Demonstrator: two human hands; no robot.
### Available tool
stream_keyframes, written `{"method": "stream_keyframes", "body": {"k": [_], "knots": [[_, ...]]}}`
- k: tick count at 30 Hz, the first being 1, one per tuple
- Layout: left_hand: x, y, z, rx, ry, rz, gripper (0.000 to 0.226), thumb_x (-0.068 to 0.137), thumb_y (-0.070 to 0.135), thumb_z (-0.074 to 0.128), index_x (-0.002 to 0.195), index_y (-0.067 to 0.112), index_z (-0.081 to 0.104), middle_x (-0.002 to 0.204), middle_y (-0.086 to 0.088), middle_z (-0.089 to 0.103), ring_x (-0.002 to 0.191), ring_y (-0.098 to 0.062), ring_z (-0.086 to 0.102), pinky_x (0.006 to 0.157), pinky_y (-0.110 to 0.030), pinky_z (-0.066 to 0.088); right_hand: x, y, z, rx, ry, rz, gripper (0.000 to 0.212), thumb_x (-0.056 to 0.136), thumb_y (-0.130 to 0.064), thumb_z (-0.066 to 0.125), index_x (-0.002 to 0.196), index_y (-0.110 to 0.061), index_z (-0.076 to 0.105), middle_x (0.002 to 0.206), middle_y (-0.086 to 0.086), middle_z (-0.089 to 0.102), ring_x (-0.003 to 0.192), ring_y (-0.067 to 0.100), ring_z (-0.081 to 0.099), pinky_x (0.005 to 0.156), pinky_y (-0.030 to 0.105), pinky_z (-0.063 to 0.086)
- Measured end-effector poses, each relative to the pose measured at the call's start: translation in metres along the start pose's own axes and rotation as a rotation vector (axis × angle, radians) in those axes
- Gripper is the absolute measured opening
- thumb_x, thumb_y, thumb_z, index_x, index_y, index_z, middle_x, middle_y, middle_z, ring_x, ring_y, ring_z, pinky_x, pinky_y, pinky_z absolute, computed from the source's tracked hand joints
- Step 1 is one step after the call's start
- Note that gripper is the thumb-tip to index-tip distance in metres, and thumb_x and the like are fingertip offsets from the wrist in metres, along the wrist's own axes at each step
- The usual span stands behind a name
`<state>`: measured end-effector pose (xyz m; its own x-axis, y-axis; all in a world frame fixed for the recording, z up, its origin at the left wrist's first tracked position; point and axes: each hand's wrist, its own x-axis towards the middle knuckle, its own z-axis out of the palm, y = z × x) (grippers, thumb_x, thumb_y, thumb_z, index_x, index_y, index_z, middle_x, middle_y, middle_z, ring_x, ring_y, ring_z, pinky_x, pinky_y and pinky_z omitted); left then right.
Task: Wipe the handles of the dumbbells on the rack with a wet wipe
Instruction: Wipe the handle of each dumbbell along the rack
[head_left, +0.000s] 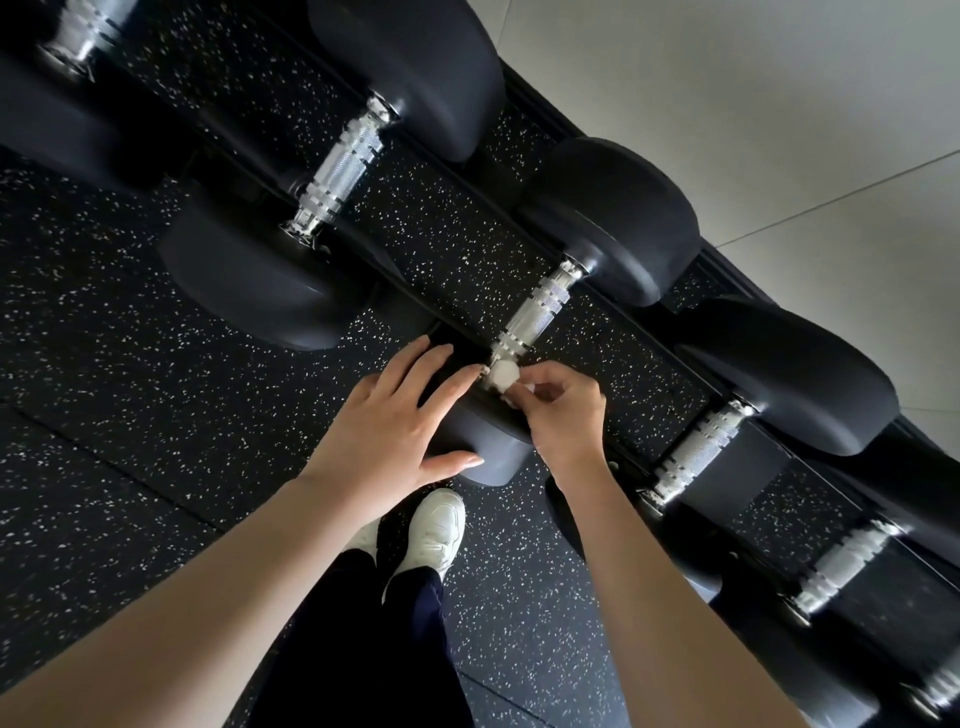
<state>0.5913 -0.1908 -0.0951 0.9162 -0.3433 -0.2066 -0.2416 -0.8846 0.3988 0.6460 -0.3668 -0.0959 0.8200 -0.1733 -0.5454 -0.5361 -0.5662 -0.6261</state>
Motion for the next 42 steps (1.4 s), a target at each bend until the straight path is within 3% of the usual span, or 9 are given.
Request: {"method": "stream_keyframes", "body": {"k": [7, 15, 21, 25, 28, 33, 37, 42], "knots": [[0.002, 0.001, -0.003, 0.018, -0.024, -0.005, 0.075, 0.082, 0.064, 0.033, 0.142, 0.018, 0.039, 0.141, -0.012, 0.046, 0.135, -0.031, 0.039, 0.088, -0.046, 0.050, -0.003, -0.001, 0.006, 0.203, 0.118, 0.038, 0.017, 0.075, -0.004, 0.072, 0.072, -0.020, 0.068, 0.062, -0.008, 0.062, 0.051, -0.007, 0.051, 0.053, 0.009, 0.041], [0.002, 0.000, -0.003, 0.027, -0.034, 0.003, 0.075, 0.083, 0.064, 0.033, 0.142, 0.017, 0.040, 0.140, -0.012, 0.046, 0.134, -0.031, 0.039, 0.086, -0.046, 0.051, 0.010, -0.007, 0.006, 0.323, 0.281, 0.043, 0.024, 0.077, -0.005, 0.072, 0.070, -0.028, 0.066, 0.075, 0.001, 0.066, 0.072, 0.013, 0.061, 0.068, 0.029, 0.053], [0.001, 0.000, -0.002, 0.021, -0.029, 0.008, 0.075, 0.084, 0.064, 0.033, 0.142, 0.018, 0.037, 0.140, -0.012, 0.046, 0.134, -0.032, 0.039, 0.086, -0.046, 0.052, 0.029, -0.023, -0.006, 0.396, 0.366, 0.027, 0.018, 0.079, -0.002, 0.069, 0.076, -0.019, 0.067, 0.077, -0.002, 0.066, 0.077, 0.014, 0.063, 0.073, 0.027, 0.055], [0.001, 0.000, -0.003, 0.016, -0.028, 0.012, 0.075, 0.083, 0.064, 0.034, 0.142, 0.018, 0.037, 0.139, -0.013, 0.047, 0.134, -0.032, 0.040, 0.085, -0.047, 0.052, 0.035, -0.029, -0.011, 0.429, 0.369, 0.002, 0.021, 0.079, -0.001, 0.070, 0.073, -0.021, 0.065, 0.075, -0.002, 0.064, 0.073, 0.012, 0.061, 0.072, 0.025, 0.054], [0.002, 0.000, -0.003, 0.013, -0.032, 0.010, 0.075, 0.083, 0.064, 0.034, 0.142, 0.018, 0.038, 0.139, -0.013, 0.047, 0.134, -0.032, 0.040, 0.085, -0.048, 0.052, 0.034, -0.028, -0.011, 0.455, 0.352, 0.014, 0.016, 0.081, -0.003, 0.069, 0.079, -0.018, 0.066, 0.080, -0.001, 0.066, 0.080, 0.014, 0.065, 0.073, 0.022, 0.053], [0.002, 0.000, -0.004, 0.011, -0.032, 0.011, 0.075, 0.083, 0.064, 0.034, 0.141, 0.017, 0.037, 0.139, -0.013, 0.048, 0.133, -0.033, 0.041, 0.086, -0.047, 0.052, 0.021, -0.026, -0.011, 0.531, 0.274, 0.029, 0.008, 0.088, -0.012, 0.063, 0.091, -0.018, 0.067, 0.092, -0.007, 0.069, 0.093, 0.008, 0.066, 0.087, 0.028, 0.053], [0.001, 0.001, -0.003, 0.012, -0.033, 0.007, 0.074, 0.083, 0.064, 0.033, 0.141, 0.018, 0.037, 0.138, -0.013, 0.048, 0.133, -0.032, 0.041, 0.086, -0.047, 0.052, 0.026, -0.032, -0.011, 0.523, 0.311, 0.041, 0.014, 0.082, -0.034, 0.069, 0.081, -0.020, 0.069, 0.084, -0.008, 0.071, 0.087, 0.006, 0.068, 0.087, 0.032, 0.053], [0.002, 0.001, -0.004, 0.007, -0.028, 0.006, 0.074, 0.083, 0.064, 0.034, 0.141, 0.018, 0.035, 0.138, -0.013, 0.048, 0.133, -0.032, 0.041, 0.084, -0.047, 0.053, 0.038, -0.041, -0.007, 0.463, 0.430, 0.069, 0.016, 0.076, -0.019, 0.076, 0.069, -0.020, 0.063, 0.076, -0.002, 0.068, 0.077, 0.012, 0.066, 0.077, 0.026, 0.053]]}}
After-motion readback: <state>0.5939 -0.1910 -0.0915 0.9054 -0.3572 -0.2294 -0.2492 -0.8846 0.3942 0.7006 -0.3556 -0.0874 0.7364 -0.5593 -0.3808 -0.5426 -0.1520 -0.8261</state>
